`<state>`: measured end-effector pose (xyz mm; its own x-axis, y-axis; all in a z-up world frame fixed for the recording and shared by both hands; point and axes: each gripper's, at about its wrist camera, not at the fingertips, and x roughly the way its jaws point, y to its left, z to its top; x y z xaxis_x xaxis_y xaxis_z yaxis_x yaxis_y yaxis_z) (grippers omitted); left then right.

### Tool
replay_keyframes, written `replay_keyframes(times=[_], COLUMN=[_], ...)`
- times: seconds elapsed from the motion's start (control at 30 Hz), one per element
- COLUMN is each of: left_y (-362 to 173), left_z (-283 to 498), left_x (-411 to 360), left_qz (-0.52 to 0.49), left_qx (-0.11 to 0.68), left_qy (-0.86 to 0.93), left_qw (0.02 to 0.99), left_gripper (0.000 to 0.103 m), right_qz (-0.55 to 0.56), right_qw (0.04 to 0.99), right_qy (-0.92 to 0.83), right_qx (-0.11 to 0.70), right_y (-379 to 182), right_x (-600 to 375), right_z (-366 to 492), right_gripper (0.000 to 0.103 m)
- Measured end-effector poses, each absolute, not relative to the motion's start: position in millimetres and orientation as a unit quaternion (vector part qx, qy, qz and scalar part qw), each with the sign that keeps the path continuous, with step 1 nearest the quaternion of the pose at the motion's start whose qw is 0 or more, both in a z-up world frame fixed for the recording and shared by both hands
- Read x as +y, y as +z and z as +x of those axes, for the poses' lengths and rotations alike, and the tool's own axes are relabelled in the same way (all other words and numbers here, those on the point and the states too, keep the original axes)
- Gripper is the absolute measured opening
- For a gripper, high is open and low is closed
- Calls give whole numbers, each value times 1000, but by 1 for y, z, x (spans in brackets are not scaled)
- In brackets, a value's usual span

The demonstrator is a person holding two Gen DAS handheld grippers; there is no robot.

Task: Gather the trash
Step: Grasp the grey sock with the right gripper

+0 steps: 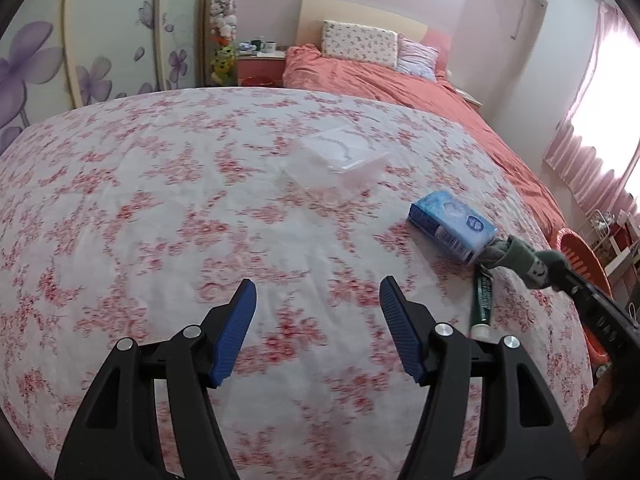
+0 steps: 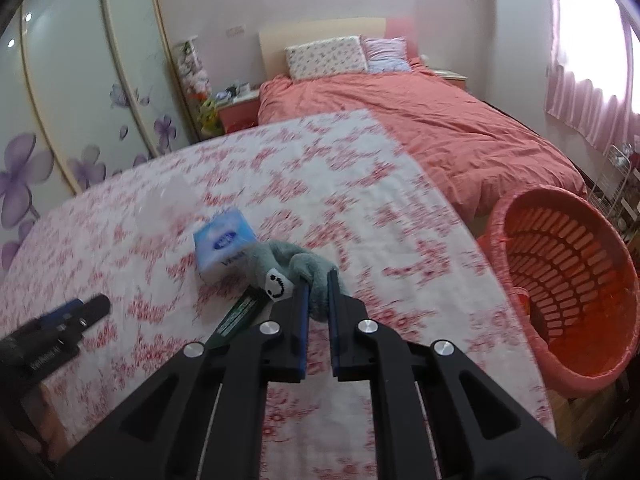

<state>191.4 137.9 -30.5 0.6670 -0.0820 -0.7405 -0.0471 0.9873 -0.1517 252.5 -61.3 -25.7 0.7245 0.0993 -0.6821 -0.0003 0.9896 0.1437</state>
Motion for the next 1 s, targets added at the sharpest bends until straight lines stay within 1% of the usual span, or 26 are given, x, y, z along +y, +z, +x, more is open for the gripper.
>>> replay_keyframes(times=[0.07,0.13,0.23,0.3,0.37,0.5,0.57,0.7,1.0], left_y=[-30,-28,-23,-21,-20,-21,-21,-25,-44], left_z=[195,199,205,209,216,233,243,259,271], left_x=[128,118,102,92,81,58,44,21,-2], left_qz=[-73,-70,-66,-64,-66,-73,-67,-51,17], left_qx=[408,407,401,399,399,407,410,422,443], left_qy=[-18,-25,-40,-47,-55,-62,-60,-50,-4], left_qw=[910,911,913,914,913,908,907,904,896], left_gripper=[65,68,69,71,76,76,79,80,81], right_qz=[76,86,95,97,98,103,106,110,125], right_qw=[929,933,937,940,941,941,940,937,933], right_qy=[23,21,18,13,8,-2,-6,-12,-18], right_qx=[361,350,335,327,323,323,326,330,337], right_y=[-20,-13,-4,1,3,1,-1,-6,-13], right_x=[-71,-79,-90,-97,-102,-115,-121,-132,-147], right_z=[250,248,244,241,239,235,234,234,233], right_gripper=[9,9,9,9,9,9,9,9,9])
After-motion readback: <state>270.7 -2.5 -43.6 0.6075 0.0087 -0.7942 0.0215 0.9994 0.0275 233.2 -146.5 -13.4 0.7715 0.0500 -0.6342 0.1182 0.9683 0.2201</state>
